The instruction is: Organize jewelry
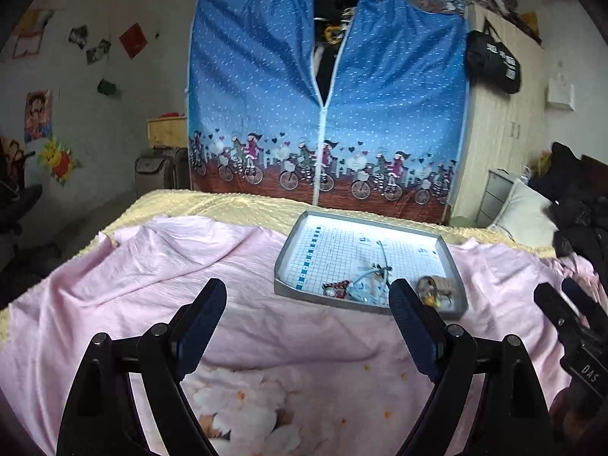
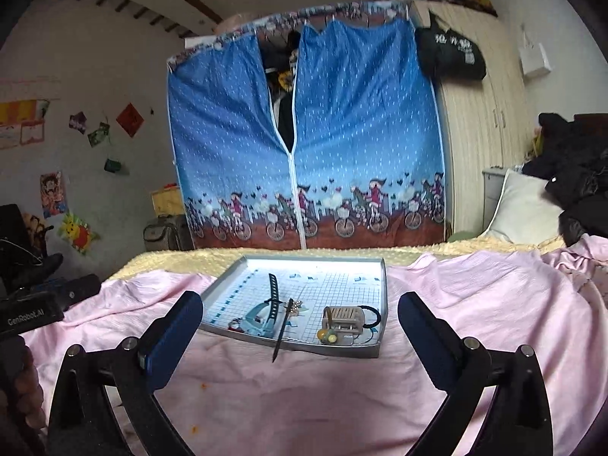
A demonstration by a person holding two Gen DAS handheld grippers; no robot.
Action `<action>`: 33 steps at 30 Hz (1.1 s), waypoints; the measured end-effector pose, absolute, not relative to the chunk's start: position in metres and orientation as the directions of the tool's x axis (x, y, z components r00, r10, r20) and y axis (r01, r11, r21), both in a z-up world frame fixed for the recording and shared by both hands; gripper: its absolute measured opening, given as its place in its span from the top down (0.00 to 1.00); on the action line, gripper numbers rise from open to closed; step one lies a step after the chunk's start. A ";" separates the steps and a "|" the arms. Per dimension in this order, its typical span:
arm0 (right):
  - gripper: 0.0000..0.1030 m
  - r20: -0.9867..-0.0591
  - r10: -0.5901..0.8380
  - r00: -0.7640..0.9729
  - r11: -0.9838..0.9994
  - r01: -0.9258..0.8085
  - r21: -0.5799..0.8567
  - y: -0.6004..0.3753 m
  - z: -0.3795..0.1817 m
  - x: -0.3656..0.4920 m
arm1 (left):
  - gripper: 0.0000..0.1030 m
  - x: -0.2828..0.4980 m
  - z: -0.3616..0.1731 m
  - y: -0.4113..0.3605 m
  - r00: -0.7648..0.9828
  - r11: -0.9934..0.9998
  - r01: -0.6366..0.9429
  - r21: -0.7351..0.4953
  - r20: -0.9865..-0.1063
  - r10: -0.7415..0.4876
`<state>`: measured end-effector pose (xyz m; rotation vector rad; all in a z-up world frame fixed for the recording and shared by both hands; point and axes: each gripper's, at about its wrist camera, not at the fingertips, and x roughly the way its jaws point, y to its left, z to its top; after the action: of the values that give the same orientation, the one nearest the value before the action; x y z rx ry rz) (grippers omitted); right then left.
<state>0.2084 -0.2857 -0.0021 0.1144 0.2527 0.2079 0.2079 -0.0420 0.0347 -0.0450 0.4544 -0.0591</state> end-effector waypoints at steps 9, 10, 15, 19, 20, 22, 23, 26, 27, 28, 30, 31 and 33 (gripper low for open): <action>0.00 -0.097 0.191 0.977 0.970 -0.172 0.170 -0.285 0.010 0.138 | 0.18 0.156 0.046 -0.044 0.905 0.994 0.104 -0.030 -0.411 -0.107; 0.00 -0.089 0.189 0.978 0.971 -0.173 0.164 -0.283 0.010 0.131 | 0.18 0.150 0.046 -0.043 0.906 0.994 0.109 -0.026 -0.408 -0.110; 0.00 -0.074 0.185 0.980 0.979 -0.177 0.101 -0.271 0.005 0.106 | 0.18 0.123 0.043 -0.040 0.913 0.992 0.125 0.008 -0.393 -0.112; 0.00 -0.073 0.179 0.981 0.980 -0.171 0.102 -0.266 0.002 0.089 | 0.18 0.104 0.037 -0.036 0.912 0.992 0.128 -0.014 -0.391 -0.123; 0.00 -0.074 0.174 0.982 0.980 -0.166 0.108 -0.265 0.001 0.083 | 0.18 0.101 0.036 -0.035 0.913 0.991 0.130 -0.017 -0.389 -0.126; 0.00 -0.074 0.167 0.983 0.981 -0.158 0.109 -0.265 -0.002 0.075 | 0.18 0.093 0.032 -0.032 0.915 0.992 0.128 -0.018 -0.382 -0.125; 0.00 -0.075 0.163 0.984 0.982 -0.155 0.107 -0.264 -0.004 0.071 | 0.18 0.089 0.029 -0.031 0.918 0.992 0.127 -0.019 -0.377 -0.125; 0.00 -0.087 0.147 0.985 0.985 -0.138 0.101 -0.261 -0.006 0.062 | 0.18 0.082 0.024 -0.028 0.919 0.992 0.123 -0.036 -0.372 -0.127; 0.00 -0.089 0.148 0.985 0.985 -0.138 0.103 -0.260 -0.007 0.059 | 0.18 0.080 0.023 -0.025 0.921 0.991 0.122 -0.045 -0.367 -0.130; 0.00 -0.089 0.148 0.985 0.985 -0.139 0.103 -0.260 -0.008 0.058 | 0.18 0.077 0.020 -0.022 0.924 0.990 0.125 -0.059 -0.357 -0.138; 0.00 -0.091 0.149 0.985 0.985 -0.140 0.102 -0.259 -0.011 0.056 | 0.18 0.071 0.015 -0.015 0.928 0.985 0.144 -0.098 -0.334 -0.168; 0.00 -0.090 0.148 0.985 0.985 -0.139 0.101 -0.259 -0.012 0.055 | 0.18 0.070 0.011 -0.012 0.927 0.983 0.144 -0.116 -0.332 -0.175; 0.00 -0.087 0.145 0.986 0.986 -0.136 0.096 -0.258 -0.013 0.054 | 0.18 0.070 0.007 -0.008 0.927 0.984 0.129 -0.119 -0.338 -0.163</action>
<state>0.0538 -0.2577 -0.0134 0.0896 0.0939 0.1412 0.0701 -0.0085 0.0069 -0.0953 0.3542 -0.1499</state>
